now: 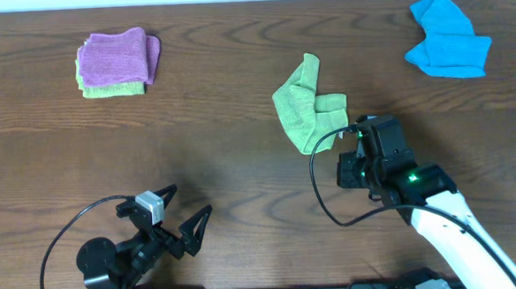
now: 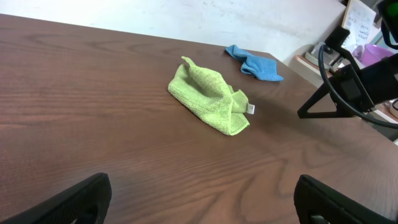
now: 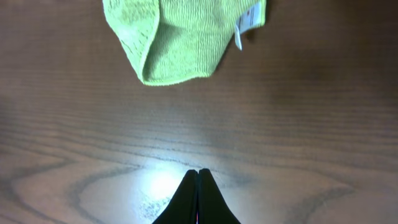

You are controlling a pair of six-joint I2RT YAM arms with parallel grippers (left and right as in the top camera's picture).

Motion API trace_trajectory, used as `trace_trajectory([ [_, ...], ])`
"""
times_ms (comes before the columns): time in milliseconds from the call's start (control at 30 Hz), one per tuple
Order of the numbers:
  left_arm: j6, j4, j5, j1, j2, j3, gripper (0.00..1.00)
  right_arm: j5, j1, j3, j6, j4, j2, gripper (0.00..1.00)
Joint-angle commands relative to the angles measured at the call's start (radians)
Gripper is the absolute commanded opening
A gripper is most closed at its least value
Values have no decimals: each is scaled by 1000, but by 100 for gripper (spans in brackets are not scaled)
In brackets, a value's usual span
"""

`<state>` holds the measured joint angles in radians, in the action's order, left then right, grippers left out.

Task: Fold the cloth
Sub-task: 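Raise both grippers and move them forward toward the yellow-green cloth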

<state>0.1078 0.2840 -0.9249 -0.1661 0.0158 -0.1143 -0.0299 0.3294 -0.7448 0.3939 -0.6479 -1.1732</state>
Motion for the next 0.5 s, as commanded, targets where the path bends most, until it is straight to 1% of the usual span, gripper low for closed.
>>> trace_trajectory([
  [0, 6, -2, -11, 5, 2, 13, 95, -5, -4, -16, -17, -23, 4, 1],
  [100, 111, 8, -42, 5, 2, 14, 95, -3, -4, -39, -38, -39, 4, 1],
  [300, 279, 9, -93, 5, 2, 14, 95, -3, -3, -58, -43, -56, 11, 1],
  [467, 282, 48, -20, 5, 3, 14, 95, -4, -3, -58, -43, -54, 19, 1],
])
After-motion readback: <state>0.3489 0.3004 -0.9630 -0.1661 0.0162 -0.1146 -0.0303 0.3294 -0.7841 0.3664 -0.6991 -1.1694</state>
